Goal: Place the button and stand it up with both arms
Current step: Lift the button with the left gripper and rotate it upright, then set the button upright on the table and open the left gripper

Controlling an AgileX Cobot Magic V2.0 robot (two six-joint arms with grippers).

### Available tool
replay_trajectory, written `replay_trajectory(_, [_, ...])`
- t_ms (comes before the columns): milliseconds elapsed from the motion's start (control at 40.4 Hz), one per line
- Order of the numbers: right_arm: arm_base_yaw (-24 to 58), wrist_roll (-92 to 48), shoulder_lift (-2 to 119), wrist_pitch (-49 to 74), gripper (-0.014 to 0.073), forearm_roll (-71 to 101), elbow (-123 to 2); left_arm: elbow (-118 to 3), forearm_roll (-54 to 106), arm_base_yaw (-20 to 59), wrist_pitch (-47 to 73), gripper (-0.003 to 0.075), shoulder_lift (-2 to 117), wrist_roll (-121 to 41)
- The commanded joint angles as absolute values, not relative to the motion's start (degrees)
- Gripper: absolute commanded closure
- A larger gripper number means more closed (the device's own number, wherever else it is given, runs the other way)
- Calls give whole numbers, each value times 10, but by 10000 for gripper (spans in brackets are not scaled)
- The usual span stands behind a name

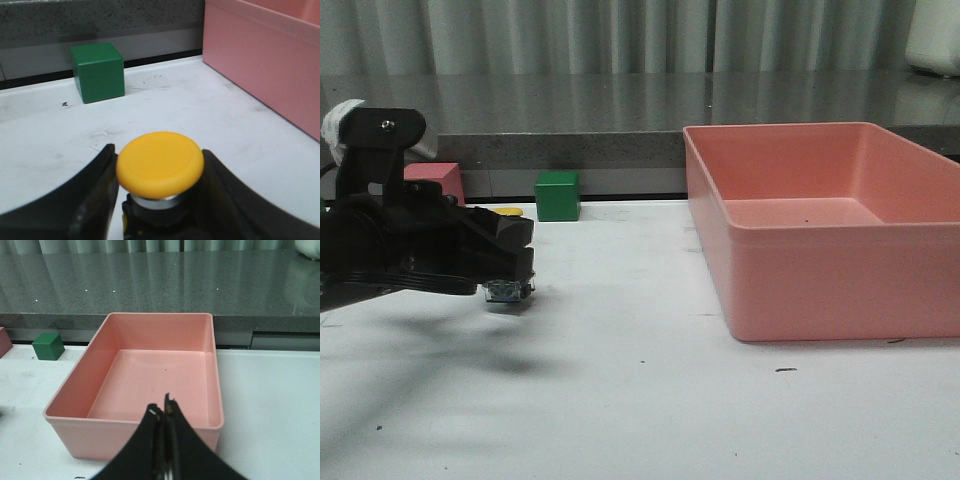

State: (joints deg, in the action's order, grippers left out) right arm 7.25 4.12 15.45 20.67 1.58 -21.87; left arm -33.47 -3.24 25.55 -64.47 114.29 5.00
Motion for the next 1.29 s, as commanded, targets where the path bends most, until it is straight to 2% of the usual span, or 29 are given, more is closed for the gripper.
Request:
replay_trajectory(0, [70, 37, 159, 159, 654, 8, -234, -341, -26, 256, -706, 560, 1119, 52])
replay_trajectory(173, [70, 37, 159, 159, 654, 8, -234, -341, -26, 256, -706, 538, 1119, 52])
replay_trajectory(421, [70, 37, 159, 159, 654, 8, -234, -341, -26, 256, -704, 314, 1119, 51])
replay_trajectory(570, [70, 37, 159, 159, 654, 8, -234, -341, -26, 256, -704, 250, 1119, 48])
replay_trajectory(991, [70, 37, 159, 159, 654, 8, -234, -341, -26, 256, -688, 234, 1113, 47])
replay_trajectory(1264, [70, 37, 159, 159, 654, 8, -234, -342, -24, 256, -628, 234, 1062, 47])
